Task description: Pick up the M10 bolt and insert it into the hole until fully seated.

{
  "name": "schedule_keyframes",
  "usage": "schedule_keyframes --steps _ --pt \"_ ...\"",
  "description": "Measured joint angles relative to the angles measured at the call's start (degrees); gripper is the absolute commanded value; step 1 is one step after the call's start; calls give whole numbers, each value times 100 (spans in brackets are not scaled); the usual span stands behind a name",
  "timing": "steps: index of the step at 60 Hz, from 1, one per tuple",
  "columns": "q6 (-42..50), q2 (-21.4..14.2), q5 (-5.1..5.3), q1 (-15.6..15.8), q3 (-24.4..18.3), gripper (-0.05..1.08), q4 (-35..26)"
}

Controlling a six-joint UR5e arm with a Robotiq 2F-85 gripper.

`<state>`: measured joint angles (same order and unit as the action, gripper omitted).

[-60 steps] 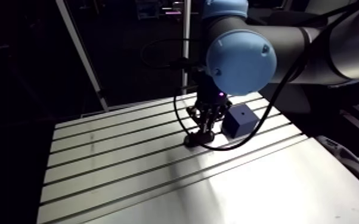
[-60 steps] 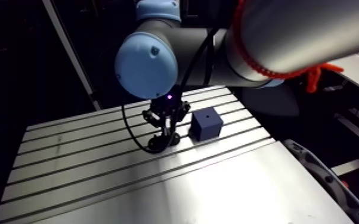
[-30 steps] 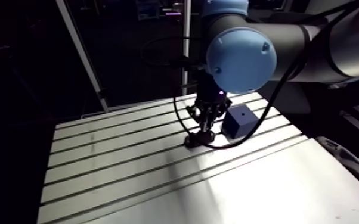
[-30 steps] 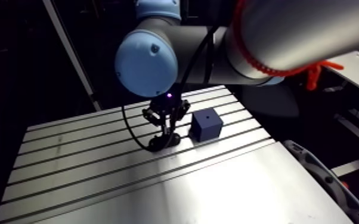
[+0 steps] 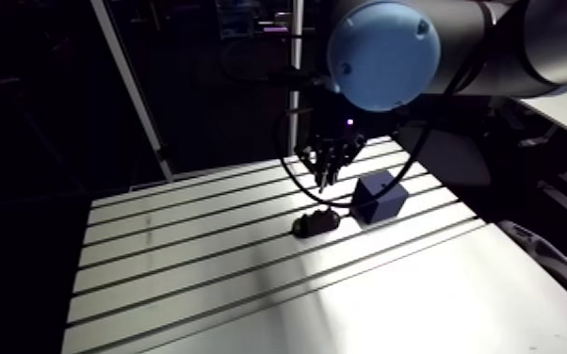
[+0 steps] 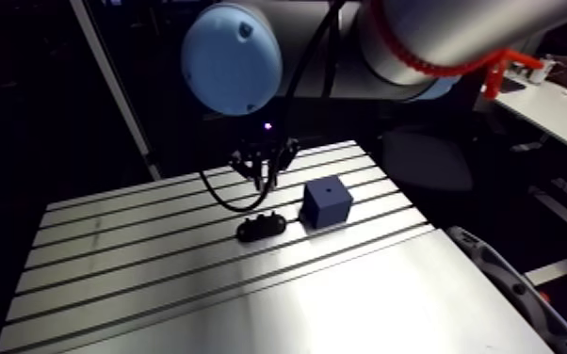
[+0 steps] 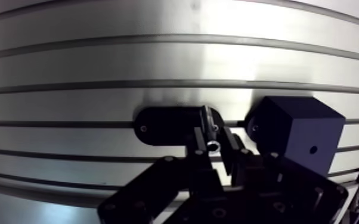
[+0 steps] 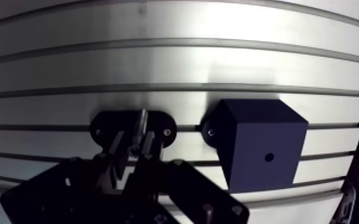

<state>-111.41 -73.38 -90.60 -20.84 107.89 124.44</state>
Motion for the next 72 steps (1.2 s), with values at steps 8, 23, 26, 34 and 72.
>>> schedule_keyframes --steps 8,23,26,34,72 --pt "-4 -60 19 2 -244 103 -262" --pt "10 -120 40 -5 -909 107 -1099" --pt "23 -122 37 -10 -1031 107 -1269" --pt "50 -112 22 -27 -1379 107 -1806" --pt "31 331 -419 -387 -2335 108 -3324"
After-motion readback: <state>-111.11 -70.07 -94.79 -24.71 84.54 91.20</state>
